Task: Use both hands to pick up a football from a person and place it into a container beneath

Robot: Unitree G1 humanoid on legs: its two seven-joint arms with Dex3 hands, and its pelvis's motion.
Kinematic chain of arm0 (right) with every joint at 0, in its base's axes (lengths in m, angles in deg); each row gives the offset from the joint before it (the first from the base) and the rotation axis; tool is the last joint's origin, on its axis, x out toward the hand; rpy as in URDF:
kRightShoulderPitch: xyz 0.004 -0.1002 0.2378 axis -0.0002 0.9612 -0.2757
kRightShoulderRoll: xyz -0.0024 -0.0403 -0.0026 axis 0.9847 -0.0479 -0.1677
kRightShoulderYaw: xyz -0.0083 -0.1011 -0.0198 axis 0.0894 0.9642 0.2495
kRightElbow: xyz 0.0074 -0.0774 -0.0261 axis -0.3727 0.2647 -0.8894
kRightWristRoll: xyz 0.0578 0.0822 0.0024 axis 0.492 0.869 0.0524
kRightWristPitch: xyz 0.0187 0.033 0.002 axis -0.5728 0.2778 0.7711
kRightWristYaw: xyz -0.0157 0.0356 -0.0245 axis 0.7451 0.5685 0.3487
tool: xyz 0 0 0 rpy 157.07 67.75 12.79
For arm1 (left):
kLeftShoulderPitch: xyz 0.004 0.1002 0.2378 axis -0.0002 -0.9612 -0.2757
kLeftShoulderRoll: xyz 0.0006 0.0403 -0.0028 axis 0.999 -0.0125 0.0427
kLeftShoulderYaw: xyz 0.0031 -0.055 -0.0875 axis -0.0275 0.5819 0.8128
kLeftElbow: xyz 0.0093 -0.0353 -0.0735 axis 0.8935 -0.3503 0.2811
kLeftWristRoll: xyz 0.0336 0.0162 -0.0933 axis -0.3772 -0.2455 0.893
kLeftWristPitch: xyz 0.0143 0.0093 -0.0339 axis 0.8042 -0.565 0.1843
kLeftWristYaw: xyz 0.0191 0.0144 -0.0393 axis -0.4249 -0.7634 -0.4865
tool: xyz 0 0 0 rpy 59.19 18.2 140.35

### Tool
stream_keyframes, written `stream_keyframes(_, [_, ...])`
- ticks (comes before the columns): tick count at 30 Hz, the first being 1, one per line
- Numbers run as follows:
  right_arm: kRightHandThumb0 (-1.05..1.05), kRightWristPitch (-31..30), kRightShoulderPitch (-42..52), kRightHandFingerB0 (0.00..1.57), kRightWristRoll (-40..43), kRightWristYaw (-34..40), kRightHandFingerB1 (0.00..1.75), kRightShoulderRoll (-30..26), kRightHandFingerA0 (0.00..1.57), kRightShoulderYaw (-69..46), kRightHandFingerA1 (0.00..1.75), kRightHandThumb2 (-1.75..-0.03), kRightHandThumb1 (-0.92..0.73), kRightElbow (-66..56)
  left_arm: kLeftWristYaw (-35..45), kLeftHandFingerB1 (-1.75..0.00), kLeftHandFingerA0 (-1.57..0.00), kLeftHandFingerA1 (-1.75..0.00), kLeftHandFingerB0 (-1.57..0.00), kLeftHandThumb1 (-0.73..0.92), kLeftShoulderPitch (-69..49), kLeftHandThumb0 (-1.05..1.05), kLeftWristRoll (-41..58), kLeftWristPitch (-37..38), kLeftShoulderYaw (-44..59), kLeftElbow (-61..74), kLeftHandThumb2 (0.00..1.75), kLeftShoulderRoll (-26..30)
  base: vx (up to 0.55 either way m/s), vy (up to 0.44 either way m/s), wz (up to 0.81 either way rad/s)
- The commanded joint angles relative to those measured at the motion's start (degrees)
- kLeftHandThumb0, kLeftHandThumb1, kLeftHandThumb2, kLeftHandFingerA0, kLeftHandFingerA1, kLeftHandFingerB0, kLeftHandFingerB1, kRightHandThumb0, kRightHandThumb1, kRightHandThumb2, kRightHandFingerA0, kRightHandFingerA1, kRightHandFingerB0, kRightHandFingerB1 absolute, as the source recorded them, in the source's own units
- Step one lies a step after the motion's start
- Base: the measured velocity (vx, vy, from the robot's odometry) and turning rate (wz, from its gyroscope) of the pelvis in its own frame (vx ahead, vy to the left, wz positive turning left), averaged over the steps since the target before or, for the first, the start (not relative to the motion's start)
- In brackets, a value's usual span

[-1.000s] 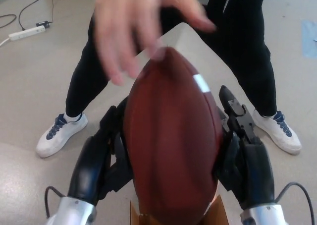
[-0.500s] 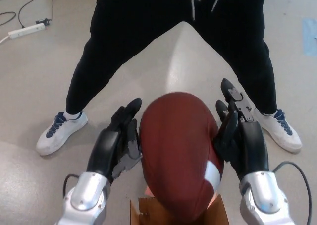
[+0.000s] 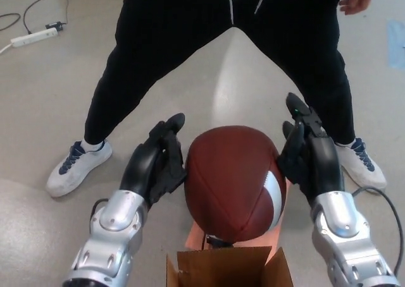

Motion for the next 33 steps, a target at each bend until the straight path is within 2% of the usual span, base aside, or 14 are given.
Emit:
stream_keyframes(1, [-0.82,0.6,-1.8,0.02,0.3,-1.5,0.15,-2.2,0.02,-2.9,0.18,-1.17,-0.87,3.5,1.2,-0.12,0.0,-0.13,0.0,0.87,2.9,-0.84,-1.9,2.8,1.5,-4.0,1.16,4.0,0.0,0.0,0.0])
stream_keyframes(5, [-0.8,1.7,-1.7,0.0,1.6,-2.9,0.14,-4.3,0.0,-6.1,0.18,-1.17,-0.88,5.5,2.5,-0.12,0.0,-0.14,0.0,0.85,4.1,-0.83,0.5,0.2,5.2,-6.2,1.15,7.3,0.0,0.0,0.0])
stream_keyframes(9, [-0.76,2.1,-1.6,0.0,2.6,-4.5,0.16,-6.2,0.0,-9.2,0.22,-1.16,-0.88,7.1,3.1,-0.09,0.0,-0.11,0.0,0.9,4.2,-0.84,0.2,4.1,7.4,-9.5,1.17,10.7,0.0,0.0,0.0])
stream_keyframes(11, [-0.75,3.3,-1.5,0.0,2.3,-4.9,0.16,-7.1,0.0,-10.2,0.22,-1.15,-0.88,9.0,2.1,-0.13,0.0,-0.17,0.0,0.87,3.9,-0.81,0.0,2.7,8.4,-9.6,1.15,11.6,0.0,0.0,0.0])
stream_keyframes(14, [-0.75,4.3,-1.2,0.0,1.9,-5.3,0.16,-7.7,0.0,-10.7,0.23,-1.15,-0.88,10.1,4.1,-0.12,0.0,-0.16,0.0,0.86,3.2,-0.81,1.7,4.7,9.9,-10.2,1.14,11.3,0.0,0.0,0.0])
stream_keyframes(15, [-0.78,4.7,-1.1,0.02,1.8,-5.2,0.15,-7.8,0.03,-10.8,0.23,-1.14,-0.86,10.7,4.7,-0.17,0.0,-0.19,0.0,0.81,2.7,-0.77,2.0,5.2,10.4,-10.4,1.13,11.3,0.0,0.0,0.0])
stream_keyframes(33, [-0.84,8.0,-1.4,0.06,0.7,-5.4,0.13,-7.9,0.07,-11.5,0.24,-1.13,-0.85,16.6,5.9,-0.11,-0.05,-0.19,-0.05,0.84,-2.4,-0.87,1.4,6.2,11.5,-9.3,1.12,11.6,0.0,0.0,0.0])
